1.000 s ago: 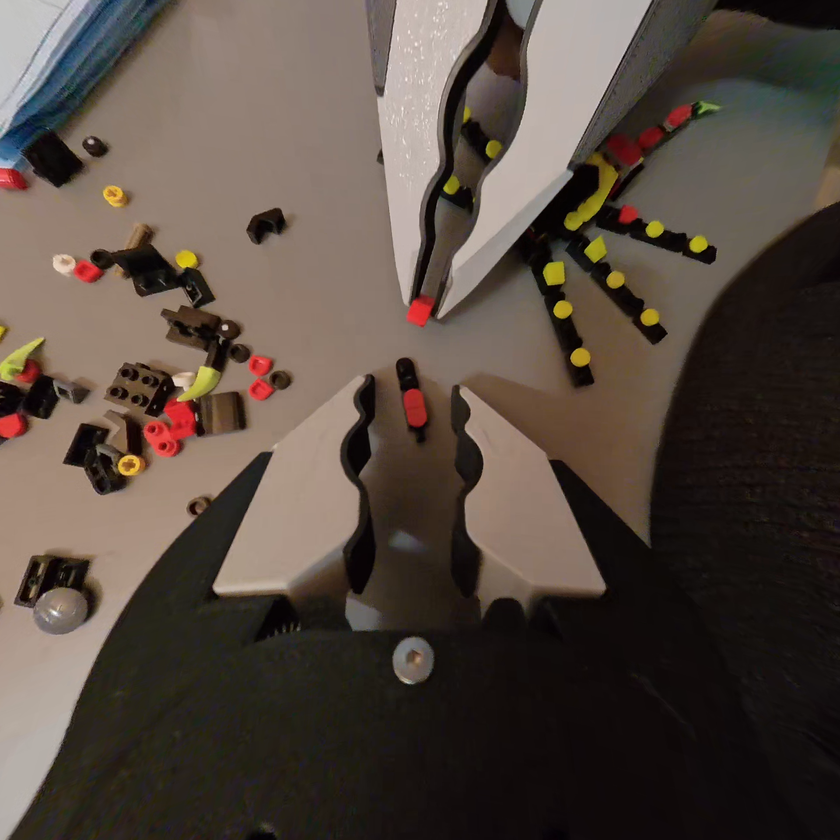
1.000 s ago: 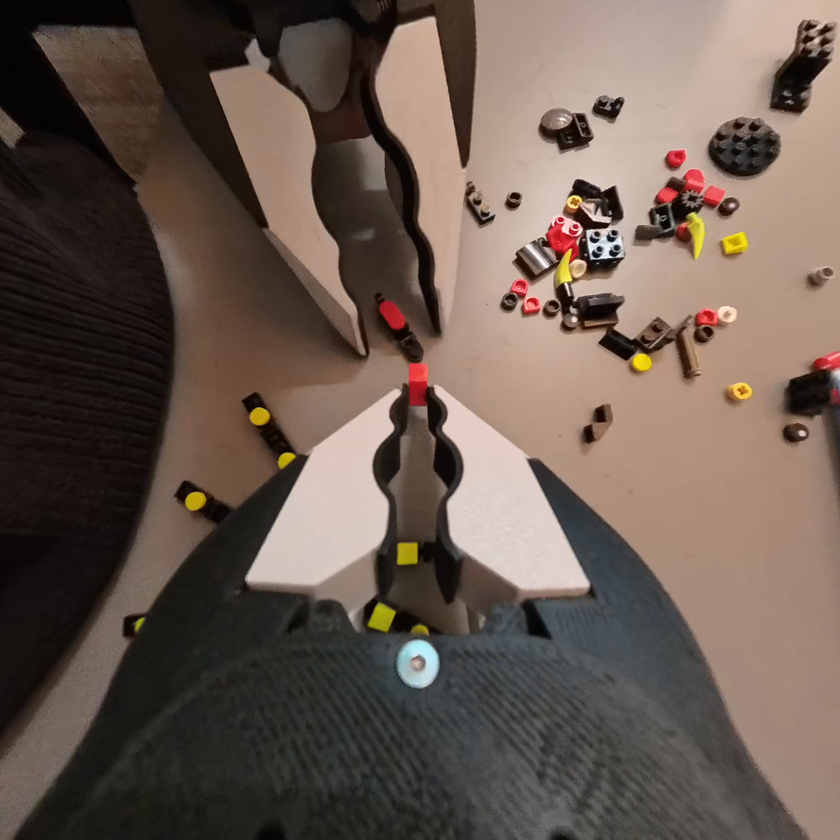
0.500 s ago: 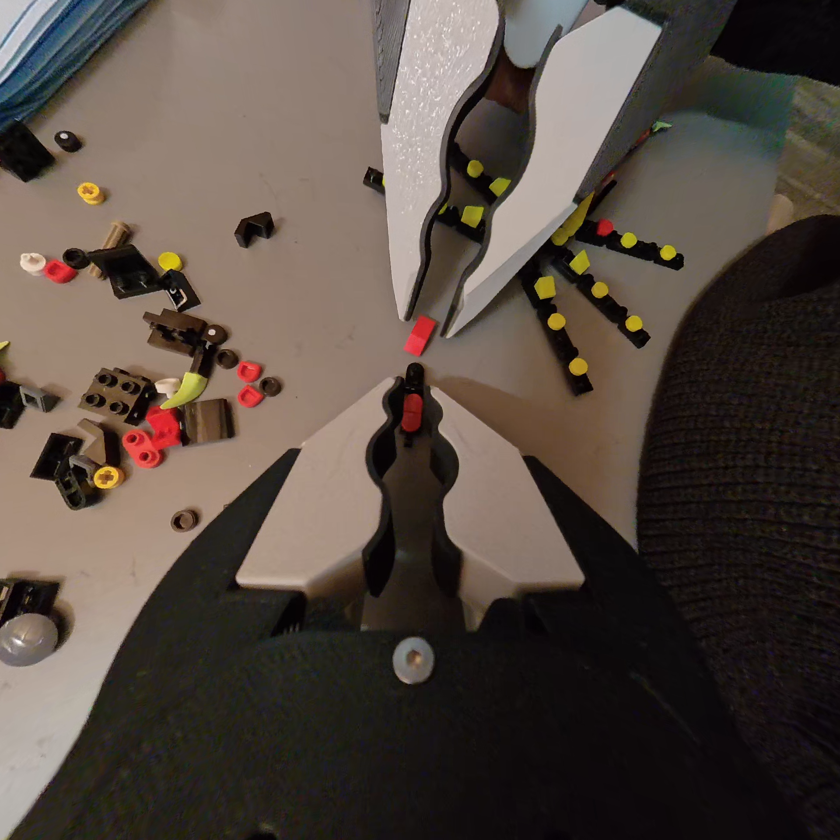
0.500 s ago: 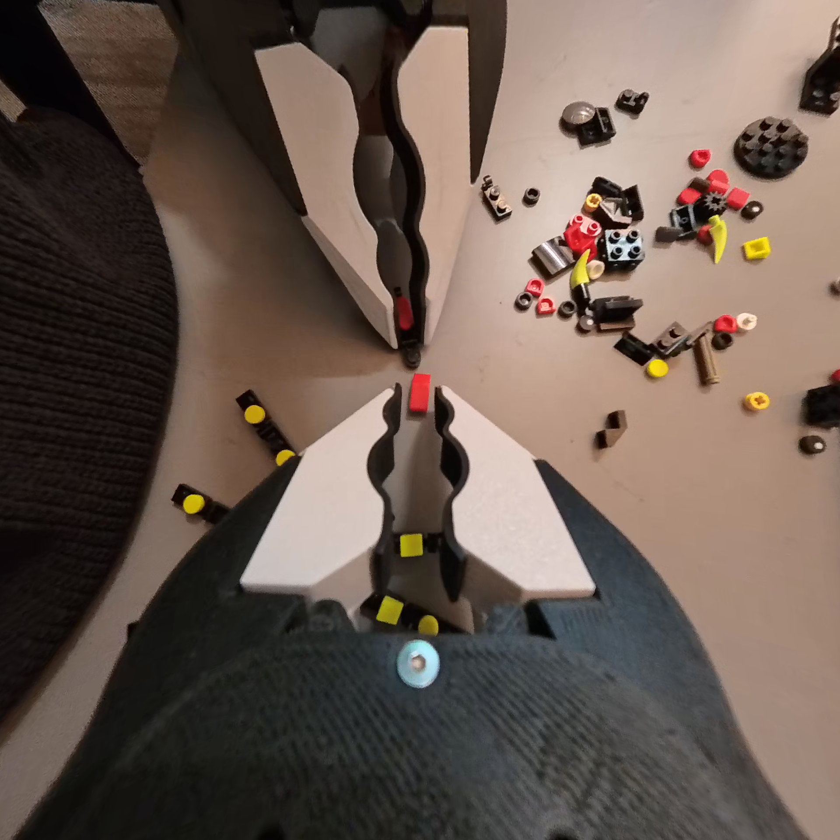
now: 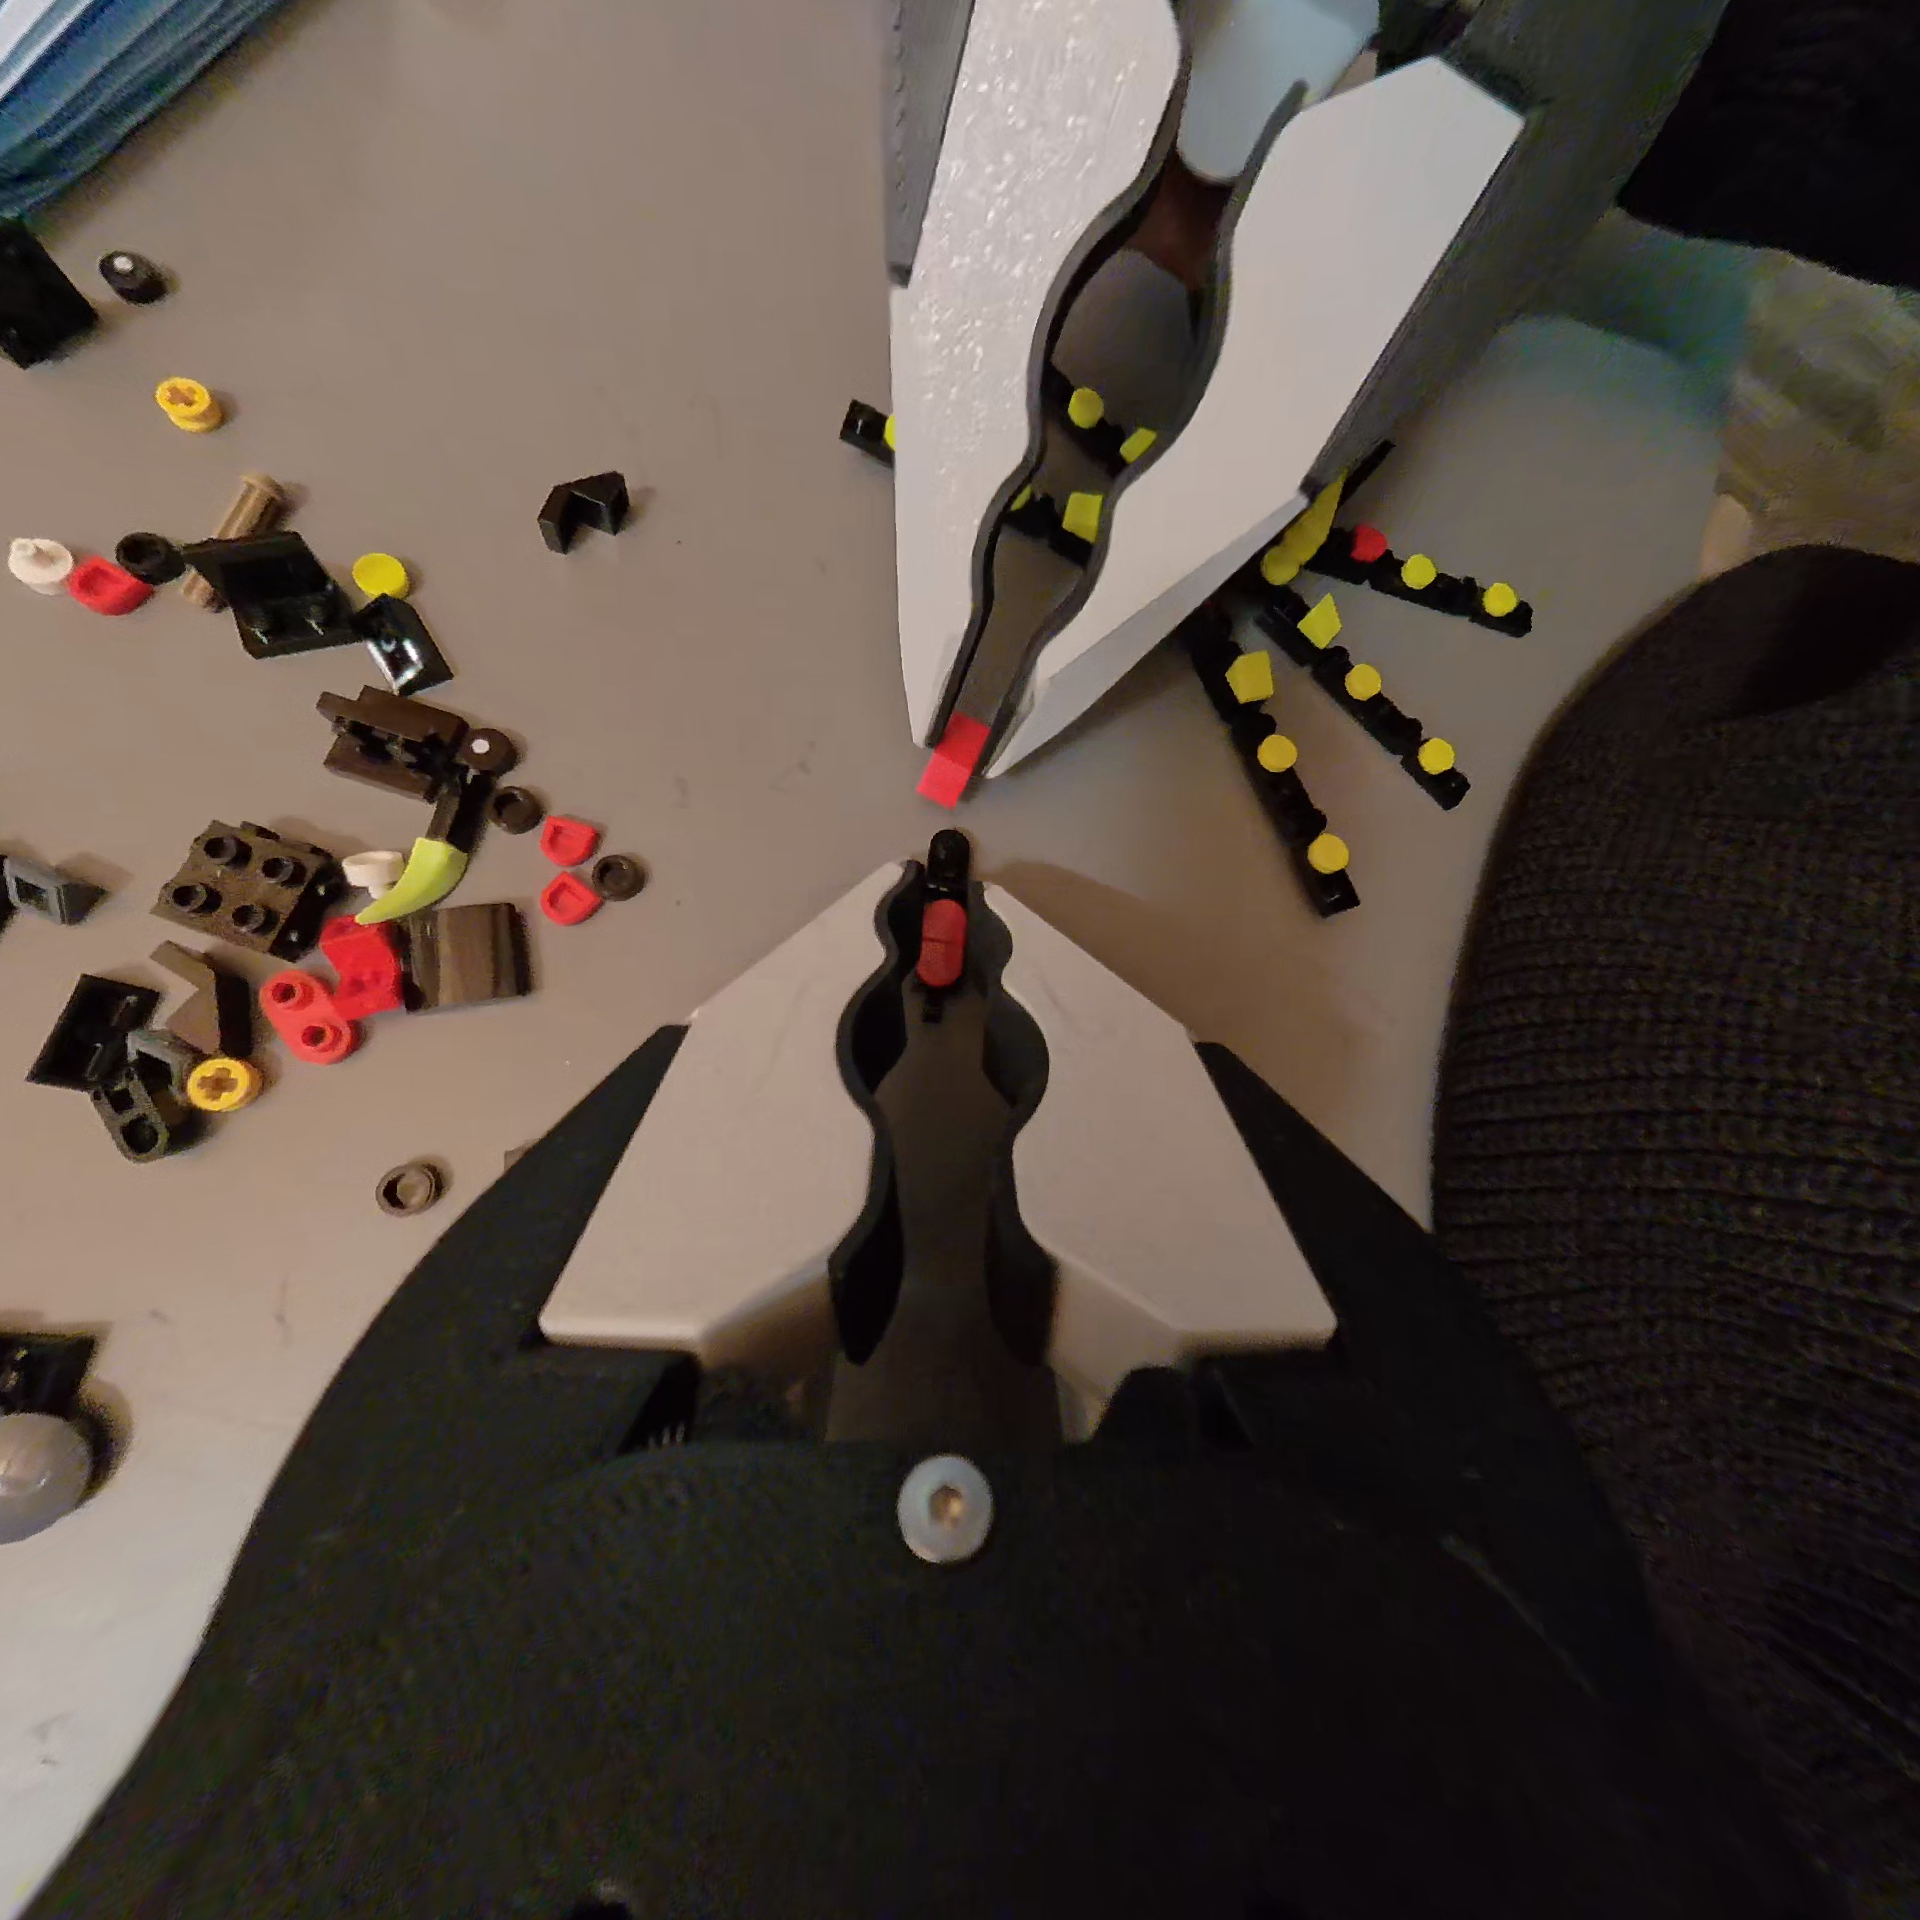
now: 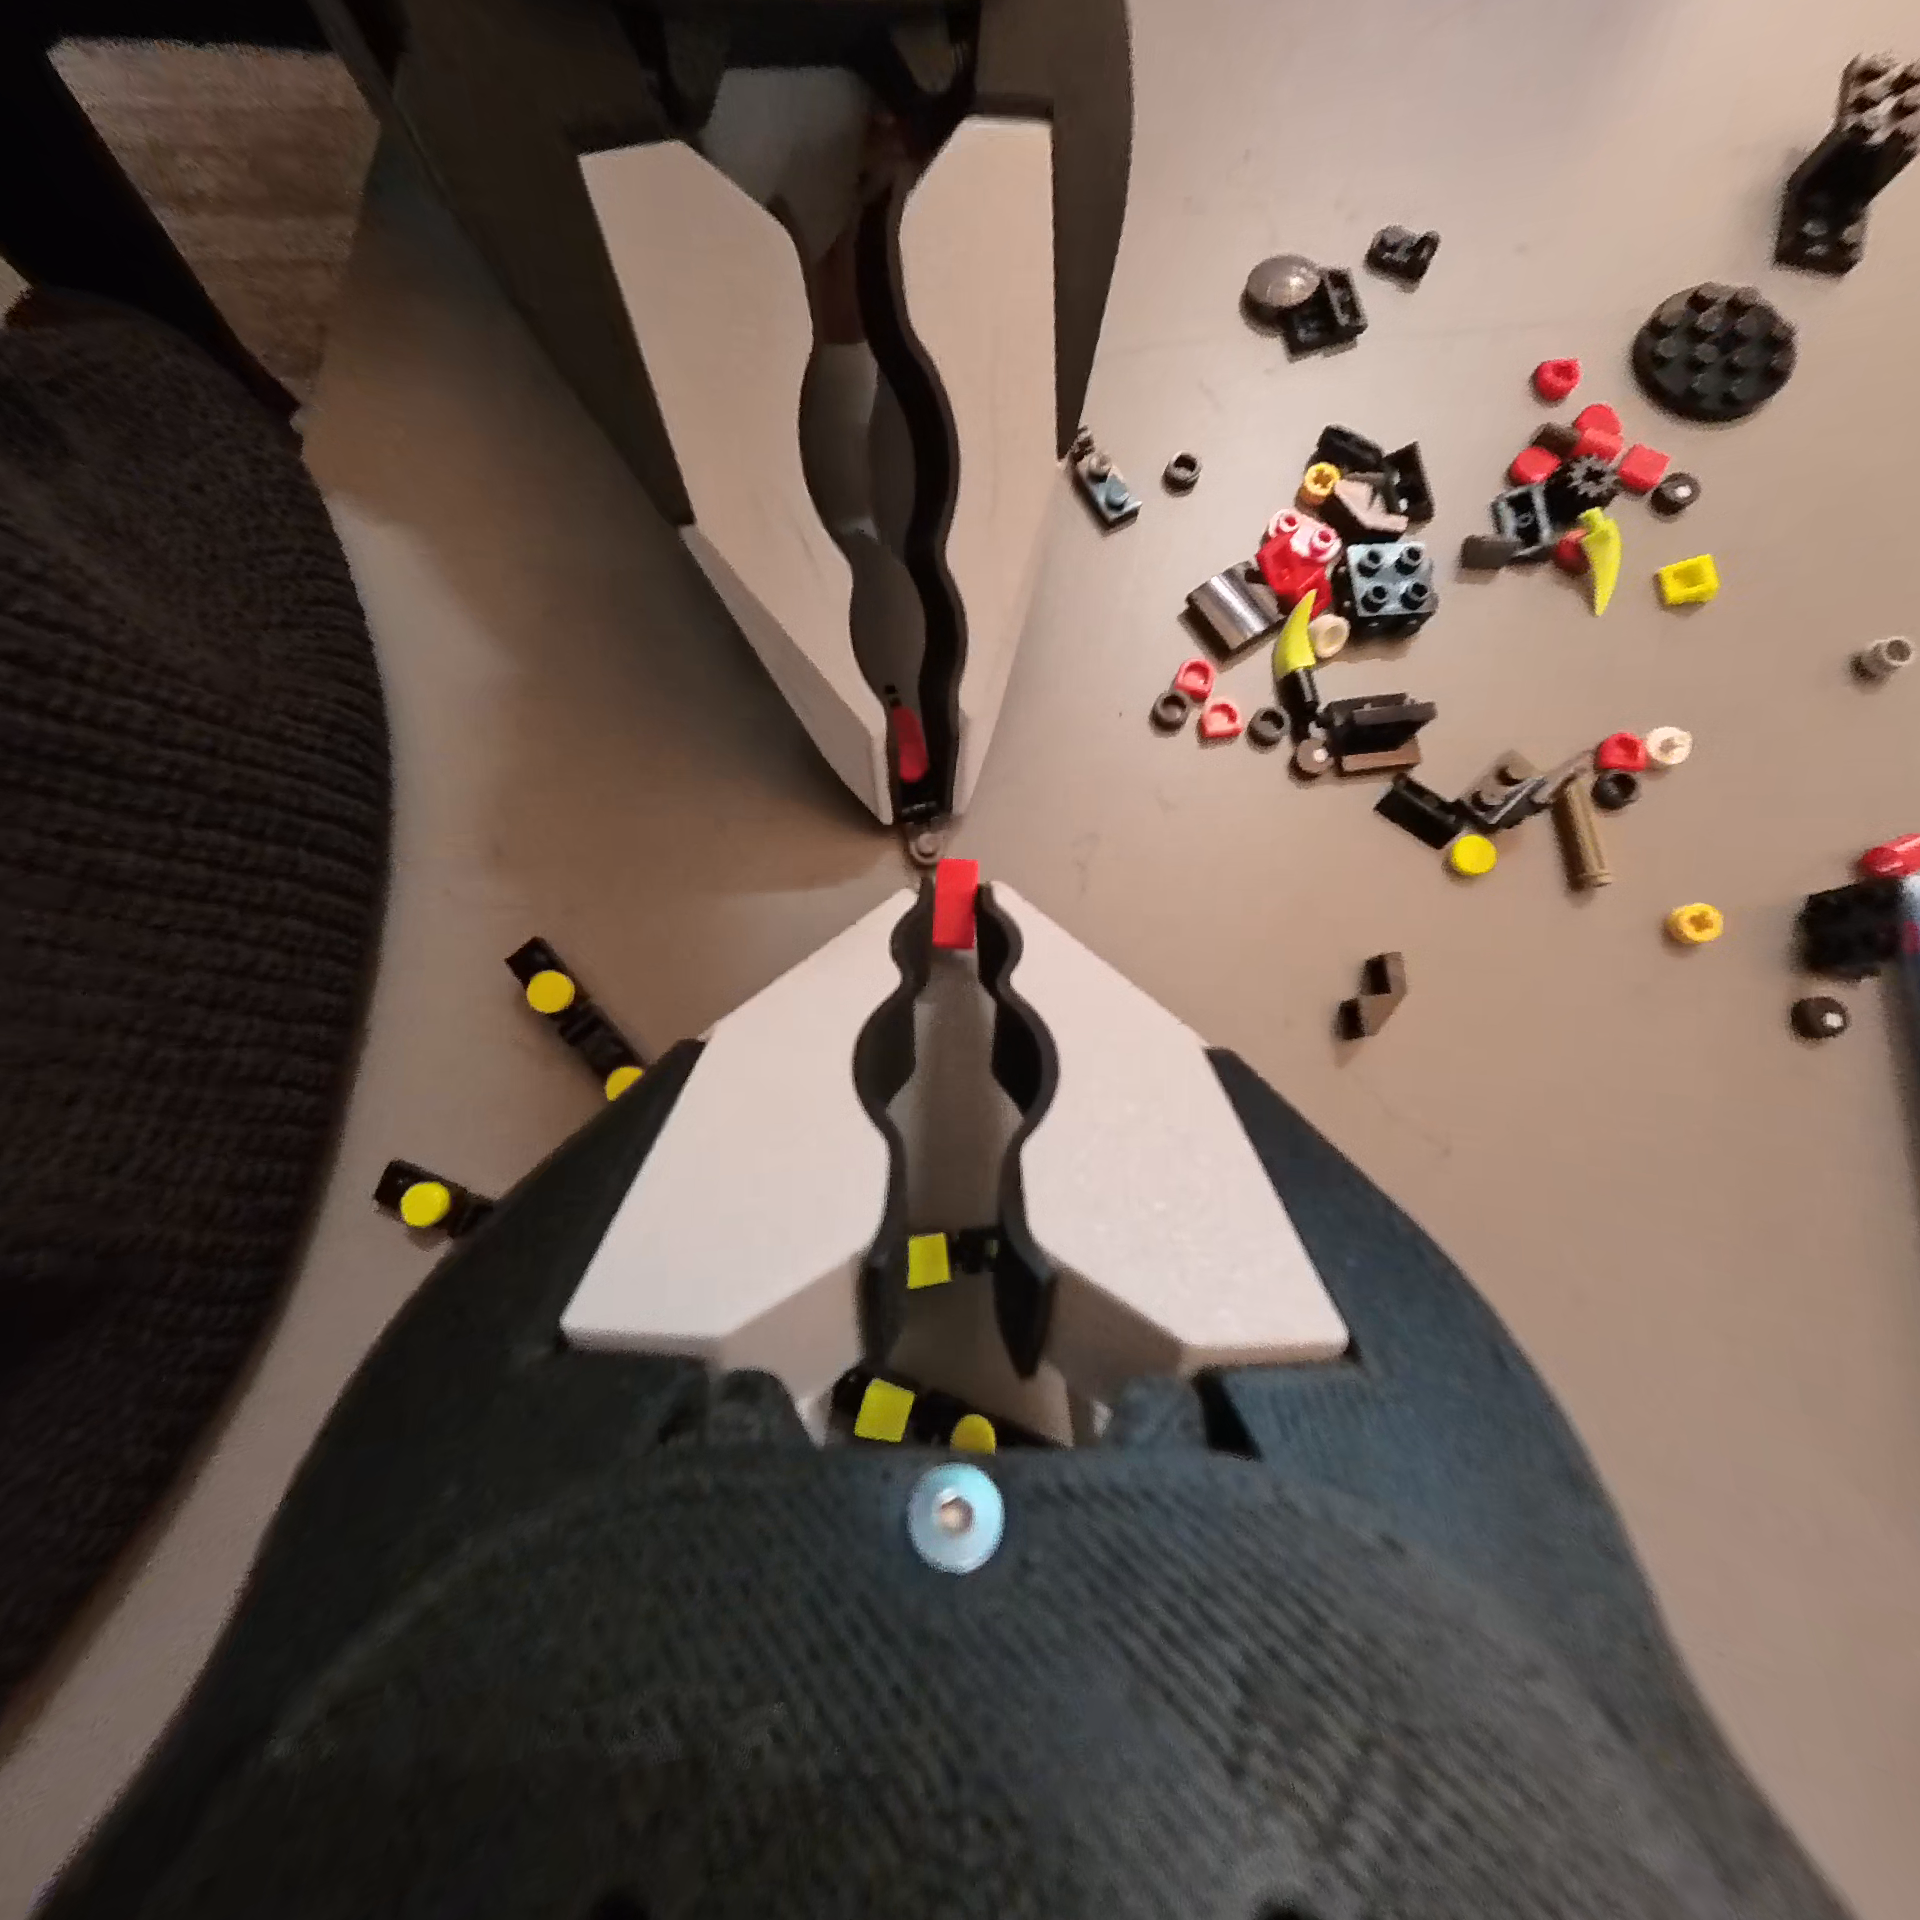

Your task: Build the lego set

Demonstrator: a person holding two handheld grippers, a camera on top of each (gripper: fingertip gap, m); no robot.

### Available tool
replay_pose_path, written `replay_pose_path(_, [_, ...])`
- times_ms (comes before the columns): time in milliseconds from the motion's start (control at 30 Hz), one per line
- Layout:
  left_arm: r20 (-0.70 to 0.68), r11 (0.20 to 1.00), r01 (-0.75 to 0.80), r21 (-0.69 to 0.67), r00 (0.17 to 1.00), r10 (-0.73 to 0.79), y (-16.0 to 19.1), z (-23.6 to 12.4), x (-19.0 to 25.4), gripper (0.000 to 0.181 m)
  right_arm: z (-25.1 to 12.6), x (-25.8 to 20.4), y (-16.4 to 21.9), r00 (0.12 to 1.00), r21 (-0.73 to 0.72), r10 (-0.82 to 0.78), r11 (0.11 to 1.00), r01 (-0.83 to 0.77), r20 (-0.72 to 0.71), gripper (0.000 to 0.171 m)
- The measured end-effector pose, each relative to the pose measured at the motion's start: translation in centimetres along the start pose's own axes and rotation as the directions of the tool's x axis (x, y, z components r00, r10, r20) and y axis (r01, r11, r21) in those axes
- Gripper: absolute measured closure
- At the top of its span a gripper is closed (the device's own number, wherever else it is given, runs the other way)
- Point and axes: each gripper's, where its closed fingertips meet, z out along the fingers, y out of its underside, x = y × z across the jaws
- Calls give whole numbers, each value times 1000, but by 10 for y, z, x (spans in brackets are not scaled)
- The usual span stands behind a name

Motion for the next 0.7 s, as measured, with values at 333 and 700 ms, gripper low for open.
replay_pose_path(333, [-372, 898, 427, 109, 855, -361, -25, -20, 11, 176, -21, -2, -25, 967, 208, 179, 954, -215, 179, 165])
replay_pose_path(700, [-532, 869, 486, 90, 761, -371, -35, -28, 31, 176, -29, -17, -27, 789, 160, 374, 850, -501, 488, 166])
